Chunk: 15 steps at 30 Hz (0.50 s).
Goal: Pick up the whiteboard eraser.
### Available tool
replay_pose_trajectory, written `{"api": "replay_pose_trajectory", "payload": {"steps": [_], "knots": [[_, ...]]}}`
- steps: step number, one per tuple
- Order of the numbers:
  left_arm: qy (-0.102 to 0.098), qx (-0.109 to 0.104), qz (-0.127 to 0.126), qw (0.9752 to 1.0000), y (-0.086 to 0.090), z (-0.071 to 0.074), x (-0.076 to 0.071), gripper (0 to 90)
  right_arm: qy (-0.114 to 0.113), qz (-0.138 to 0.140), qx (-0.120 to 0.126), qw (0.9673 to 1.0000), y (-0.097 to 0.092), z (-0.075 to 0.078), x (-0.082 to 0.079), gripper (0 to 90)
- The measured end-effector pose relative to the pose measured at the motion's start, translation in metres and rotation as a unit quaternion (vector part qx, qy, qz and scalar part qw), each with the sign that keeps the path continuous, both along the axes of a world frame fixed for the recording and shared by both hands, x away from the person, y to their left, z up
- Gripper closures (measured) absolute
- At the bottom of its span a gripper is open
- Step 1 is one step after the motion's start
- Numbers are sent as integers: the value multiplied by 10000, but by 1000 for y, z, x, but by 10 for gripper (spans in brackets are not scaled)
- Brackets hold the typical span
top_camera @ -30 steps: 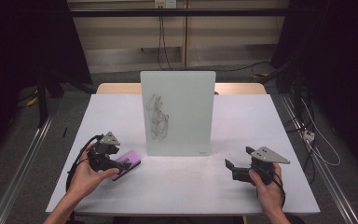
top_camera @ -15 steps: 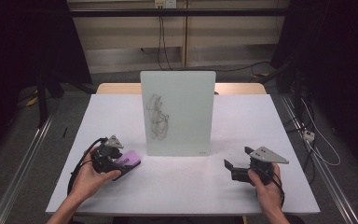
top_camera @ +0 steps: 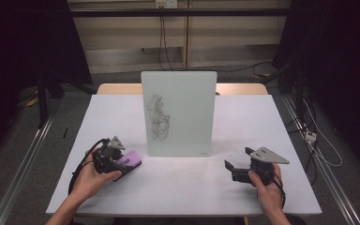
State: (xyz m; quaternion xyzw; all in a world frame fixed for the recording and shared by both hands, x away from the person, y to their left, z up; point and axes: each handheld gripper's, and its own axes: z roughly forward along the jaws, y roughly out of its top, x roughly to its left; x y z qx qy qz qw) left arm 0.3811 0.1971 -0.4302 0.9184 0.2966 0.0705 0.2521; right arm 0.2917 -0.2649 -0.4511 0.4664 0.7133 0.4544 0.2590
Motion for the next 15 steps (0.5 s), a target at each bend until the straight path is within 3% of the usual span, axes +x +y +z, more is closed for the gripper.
{"api": "replay_pose_trajectory", "payload": {"steps": [6,15], "knots": [[-40,-216,105,9997,5,3,2,408,12,-26,31,10000,-2,0,0,69],[-320,-605,203,9975,10,12,-4,409,11,-37,24,10000,-2,0,-1,69]]}}
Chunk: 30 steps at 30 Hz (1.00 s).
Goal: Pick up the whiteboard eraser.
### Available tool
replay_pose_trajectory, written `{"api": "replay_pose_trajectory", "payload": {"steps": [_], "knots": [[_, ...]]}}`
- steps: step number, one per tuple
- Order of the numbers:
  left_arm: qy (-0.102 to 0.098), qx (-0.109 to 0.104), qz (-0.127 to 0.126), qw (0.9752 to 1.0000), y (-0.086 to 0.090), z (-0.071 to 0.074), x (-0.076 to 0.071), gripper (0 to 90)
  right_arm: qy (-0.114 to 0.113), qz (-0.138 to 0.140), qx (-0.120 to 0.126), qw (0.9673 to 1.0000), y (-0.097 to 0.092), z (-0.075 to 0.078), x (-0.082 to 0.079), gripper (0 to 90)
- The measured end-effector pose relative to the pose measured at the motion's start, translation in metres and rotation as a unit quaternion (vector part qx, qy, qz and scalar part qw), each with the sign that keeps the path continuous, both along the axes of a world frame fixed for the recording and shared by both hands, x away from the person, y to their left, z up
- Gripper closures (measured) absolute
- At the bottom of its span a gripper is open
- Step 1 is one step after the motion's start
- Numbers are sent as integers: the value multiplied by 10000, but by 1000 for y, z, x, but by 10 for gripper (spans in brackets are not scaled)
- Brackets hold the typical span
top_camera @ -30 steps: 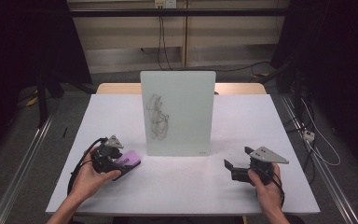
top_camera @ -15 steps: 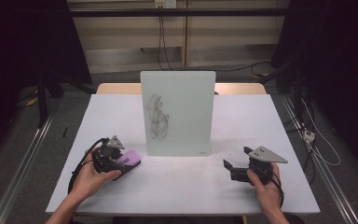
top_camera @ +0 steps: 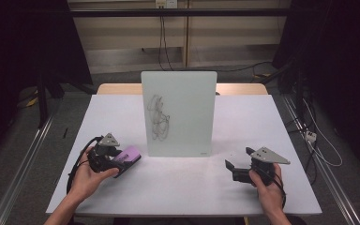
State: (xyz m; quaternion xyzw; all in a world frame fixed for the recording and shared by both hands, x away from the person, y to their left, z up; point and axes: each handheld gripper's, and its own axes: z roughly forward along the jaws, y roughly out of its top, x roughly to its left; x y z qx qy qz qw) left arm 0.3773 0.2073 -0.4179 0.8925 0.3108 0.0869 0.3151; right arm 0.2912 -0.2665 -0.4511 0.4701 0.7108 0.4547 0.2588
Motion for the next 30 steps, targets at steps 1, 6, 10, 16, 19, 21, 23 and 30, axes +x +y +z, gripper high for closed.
{"api": "replay_pose_trajectory", "payload": {"steps": [1,6,10,16,19,21,23,30], "knots": [[-65,-53,6,10000,1,2,-1,409,-5,-2,0,10000,0,0,1,69],[-254,-319,62,9992,5,6,-3,409,-4,12,-2,10000,1,0,1,69],[-403,-505,108,9979,9,9,-7,409,13,-17,26,10000,0,0,2,69],[-569,-705,125,9958,13,8,-12,410,24,-62,49,10000,0,-1,4,70],[-733,-834,131,9937,13,11,-13,409,25,-46,23,10000,1,-1,4,69],[-820,-885,158,9926,15,13,-14,409,26,-31,16,10000,2,-1,4,70],[-870,-930,178,9917,15,15,-14,409,22,-25,15,10000,1,-1,3,70],[-1008,-1041,202,9892,14,20,-17,409,-13,-9,37,10000,-1,0,0,68]]}}
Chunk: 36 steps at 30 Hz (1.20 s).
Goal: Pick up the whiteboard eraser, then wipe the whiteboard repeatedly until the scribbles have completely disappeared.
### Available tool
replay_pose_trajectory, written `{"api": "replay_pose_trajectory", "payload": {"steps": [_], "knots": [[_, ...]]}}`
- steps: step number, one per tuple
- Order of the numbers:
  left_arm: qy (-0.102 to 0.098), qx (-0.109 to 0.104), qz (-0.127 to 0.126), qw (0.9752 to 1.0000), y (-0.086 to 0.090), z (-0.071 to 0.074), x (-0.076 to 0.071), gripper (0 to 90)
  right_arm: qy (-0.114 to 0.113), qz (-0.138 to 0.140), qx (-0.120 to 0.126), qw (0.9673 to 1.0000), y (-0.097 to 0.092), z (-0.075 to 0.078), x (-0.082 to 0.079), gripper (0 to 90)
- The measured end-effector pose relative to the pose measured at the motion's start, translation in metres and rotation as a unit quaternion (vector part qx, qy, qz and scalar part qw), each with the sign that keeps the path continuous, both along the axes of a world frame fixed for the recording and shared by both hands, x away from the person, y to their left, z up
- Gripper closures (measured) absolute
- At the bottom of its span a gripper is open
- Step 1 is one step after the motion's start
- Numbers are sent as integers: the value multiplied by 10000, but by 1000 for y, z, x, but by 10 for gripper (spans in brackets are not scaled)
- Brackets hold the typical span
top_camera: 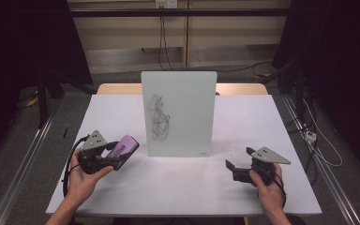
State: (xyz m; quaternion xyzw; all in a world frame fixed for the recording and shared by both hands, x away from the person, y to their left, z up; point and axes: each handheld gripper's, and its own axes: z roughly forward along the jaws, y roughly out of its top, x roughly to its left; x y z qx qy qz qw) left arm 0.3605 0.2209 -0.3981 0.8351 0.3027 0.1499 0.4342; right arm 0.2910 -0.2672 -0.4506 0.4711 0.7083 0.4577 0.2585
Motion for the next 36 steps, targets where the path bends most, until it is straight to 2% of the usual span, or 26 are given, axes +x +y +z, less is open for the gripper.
{"api": "replay_pose_trajectory", "payload": {"steps": [9,14,22,36], "knots": [[-118,-112,-115,9998,-4,8,1,410,43,-32,18,10000,2,-1,5,69],[-260,-153,-235,9993,-9,16,-1,410,29,-25,-3,10000,2,-1,3,69],[-485,-108,-575,9971,-25,31,-4,410,-6,21,10,10000,0,0,-1,67],[-667,-60,-737,9950,-50,51,6,410,5,42,-6,10000,0,-1,0,68]]}}
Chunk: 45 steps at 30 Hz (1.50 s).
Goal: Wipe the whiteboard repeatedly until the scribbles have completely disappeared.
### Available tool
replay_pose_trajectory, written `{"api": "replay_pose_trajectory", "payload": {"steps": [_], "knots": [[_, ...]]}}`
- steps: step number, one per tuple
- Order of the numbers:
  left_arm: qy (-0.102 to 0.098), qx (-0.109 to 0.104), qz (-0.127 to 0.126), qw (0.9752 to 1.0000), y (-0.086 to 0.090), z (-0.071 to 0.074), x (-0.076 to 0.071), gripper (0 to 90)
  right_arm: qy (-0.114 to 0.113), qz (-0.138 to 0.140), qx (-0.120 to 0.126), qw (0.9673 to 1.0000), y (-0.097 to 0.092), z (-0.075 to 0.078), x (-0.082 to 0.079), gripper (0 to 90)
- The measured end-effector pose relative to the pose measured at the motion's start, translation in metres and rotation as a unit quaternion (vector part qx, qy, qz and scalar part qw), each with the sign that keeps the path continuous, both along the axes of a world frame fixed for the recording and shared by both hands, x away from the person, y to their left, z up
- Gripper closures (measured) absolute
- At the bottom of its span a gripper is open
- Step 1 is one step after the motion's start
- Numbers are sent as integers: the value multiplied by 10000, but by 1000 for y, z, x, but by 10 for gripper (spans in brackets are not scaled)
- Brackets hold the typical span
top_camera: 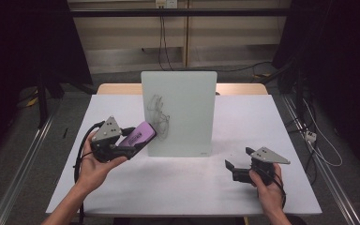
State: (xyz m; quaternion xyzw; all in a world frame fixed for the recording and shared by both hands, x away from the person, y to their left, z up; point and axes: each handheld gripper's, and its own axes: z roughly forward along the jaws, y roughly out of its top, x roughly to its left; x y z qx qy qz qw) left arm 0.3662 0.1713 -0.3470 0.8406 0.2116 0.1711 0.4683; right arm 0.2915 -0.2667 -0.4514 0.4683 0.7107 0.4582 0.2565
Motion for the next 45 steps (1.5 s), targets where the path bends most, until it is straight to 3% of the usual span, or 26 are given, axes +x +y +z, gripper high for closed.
{"api": "replay_pose_trajectory", "payload": {"steps": [2,13,22,31,45], "knots": [[-37,81,-19,10000,-2,4,1,410,-1,7,-3,10000,-1,0,0,68],[-232,81,-128,9996,-15,20,7,410,4,13,3,10000,0,0,0,68],[-294,81,-89,9995,-24,32,22,410,10,17,6,10000,0,0,0,68],[-483,158,-170,9986,-35,42,30,410,14,23,10,10000,0,0,0,69],[-469,115,-246,9985,-42,53,49,410,17,26,7,10000,0,0,0,68]]}}
